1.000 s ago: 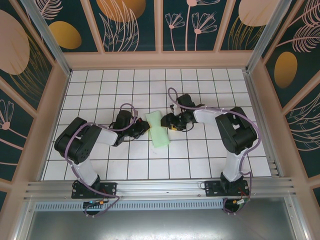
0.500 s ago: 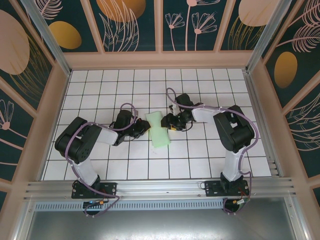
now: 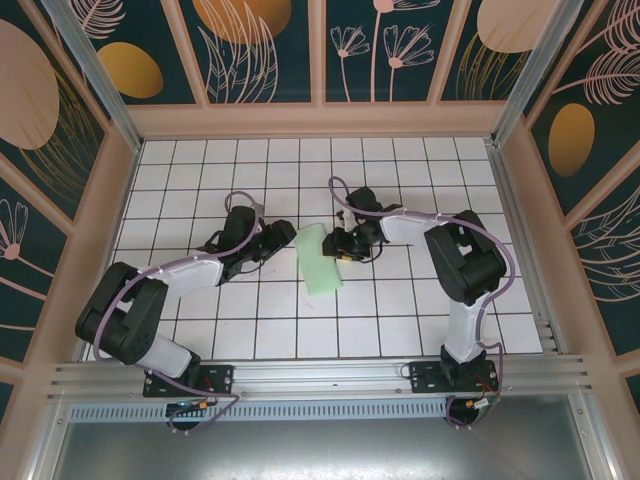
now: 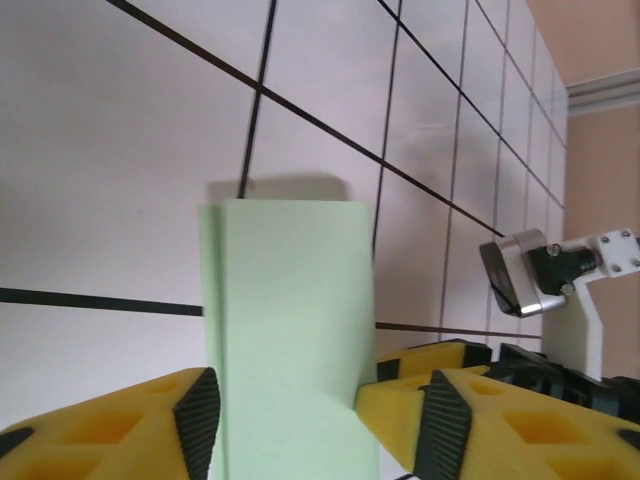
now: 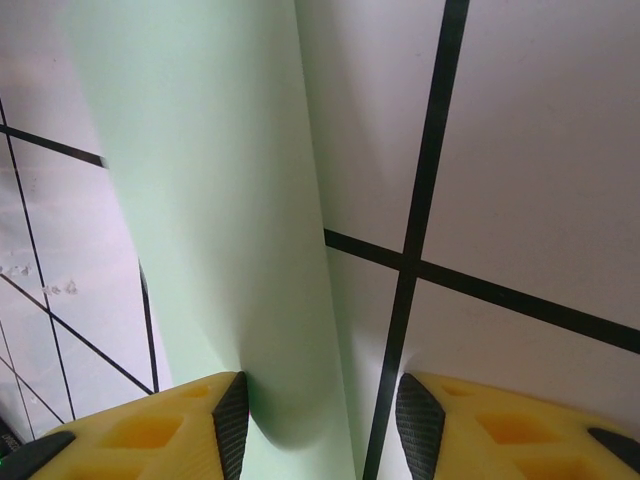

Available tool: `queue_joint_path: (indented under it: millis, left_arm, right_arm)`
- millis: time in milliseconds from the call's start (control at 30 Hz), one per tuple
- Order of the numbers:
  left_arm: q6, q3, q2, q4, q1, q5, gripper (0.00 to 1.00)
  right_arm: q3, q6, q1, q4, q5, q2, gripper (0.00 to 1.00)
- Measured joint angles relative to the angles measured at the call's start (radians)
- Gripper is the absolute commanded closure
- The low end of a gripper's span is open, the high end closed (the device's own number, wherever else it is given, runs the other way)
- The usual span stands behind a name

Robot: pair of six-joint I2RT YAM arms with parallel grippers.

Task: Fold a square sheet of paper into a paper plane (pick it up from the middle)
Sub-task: First fold in half a square sheet of paper at the center of the table.

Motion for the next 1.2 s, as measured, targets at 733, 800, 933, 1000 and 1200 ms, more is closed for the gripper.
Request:
queue_joint_path:
  millis: [733, 800, 933, 1000, 1200]
  left_arm:
    - [0.066, 0.032, -0.008, -0.156, 0.013, -0.153, 0.02]
    - [0.068, 0.032, -0.011, -0.158, 0.013, -0.168, 0.02]
    - [0.07, 0.032, -0.019, -0.155, 0.015, -0.181, 0.01]
    - [0.076, 0.032, -0.02, -0.15, 0.015, -0.182, 0.02]
    - [0.105, 0.032, -0.016, -0.115, 0.015, -0.145, 0.04]
  right_arm:
    - [0.064, -0.006, 0.051, -0.089, 0.132, 0.033, 0.51]
    - [0.064, -0.006, 0.053, -0.089, 0.135, 0.034, 0.51]
    - [0.063, -0.005, 0.055, -0.089, 0.142, 0.034, 0.51]
    - [0.063, -0.006, 0.056, -0.089, 0.143, 0.034, 0.51]
    - [0.063, -0.006, 0.057, -0.089, 0.143, 0.035, 0.49]
